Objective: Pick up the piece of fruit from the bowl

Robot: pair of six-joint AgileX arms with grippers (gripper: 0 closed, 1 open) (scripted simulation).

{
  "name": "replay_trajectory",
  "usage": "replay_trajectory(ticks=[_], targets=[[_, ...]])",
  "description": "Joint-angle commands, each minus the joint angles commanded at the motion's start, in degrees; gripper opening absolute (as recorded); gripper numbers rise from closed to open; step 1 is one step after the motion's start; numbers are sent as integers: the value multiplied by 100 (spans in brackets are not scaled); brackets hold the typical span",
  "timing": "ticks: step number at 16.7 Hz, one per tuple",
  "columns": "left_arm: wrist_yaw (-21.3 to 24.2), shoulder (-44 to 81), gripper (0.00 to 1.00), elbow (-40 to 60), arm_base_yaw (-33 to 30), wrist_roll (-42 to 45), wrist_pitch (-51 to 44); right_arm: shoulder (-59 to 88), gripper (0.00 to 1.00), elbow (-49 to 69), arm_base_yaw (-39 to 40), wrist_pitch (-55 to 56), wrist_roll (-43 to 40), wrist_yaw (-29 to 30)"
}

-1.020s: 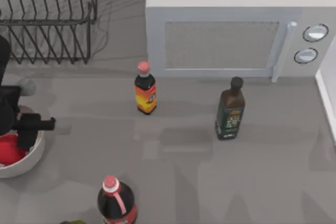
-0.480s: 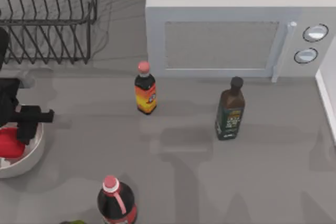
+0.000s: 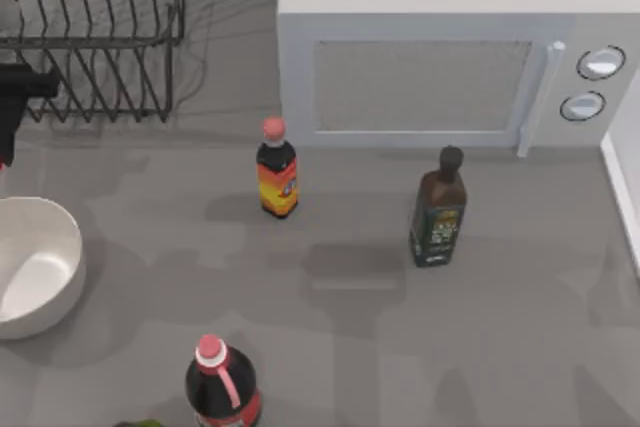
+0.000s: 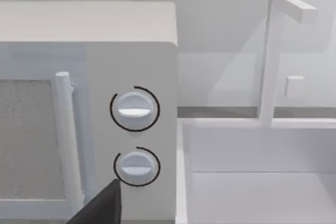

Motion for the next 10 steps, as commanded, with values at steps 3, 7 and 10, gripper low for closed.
replay_trajectory(ticks=[3, 7, 10], targets=[[-1, -140, 0, 1142, -15, -17, -1204, 0, 100, 0, 0, 0, 0, 0], [-2, -314, 0, 1871, -26, -31, -1976, 0, 100, 0, 0, 0, 0, 0], [-2, -328, 0, 1912, -27, -32, -2019, 0, 100, 0, 0, 0, 0, 0]])
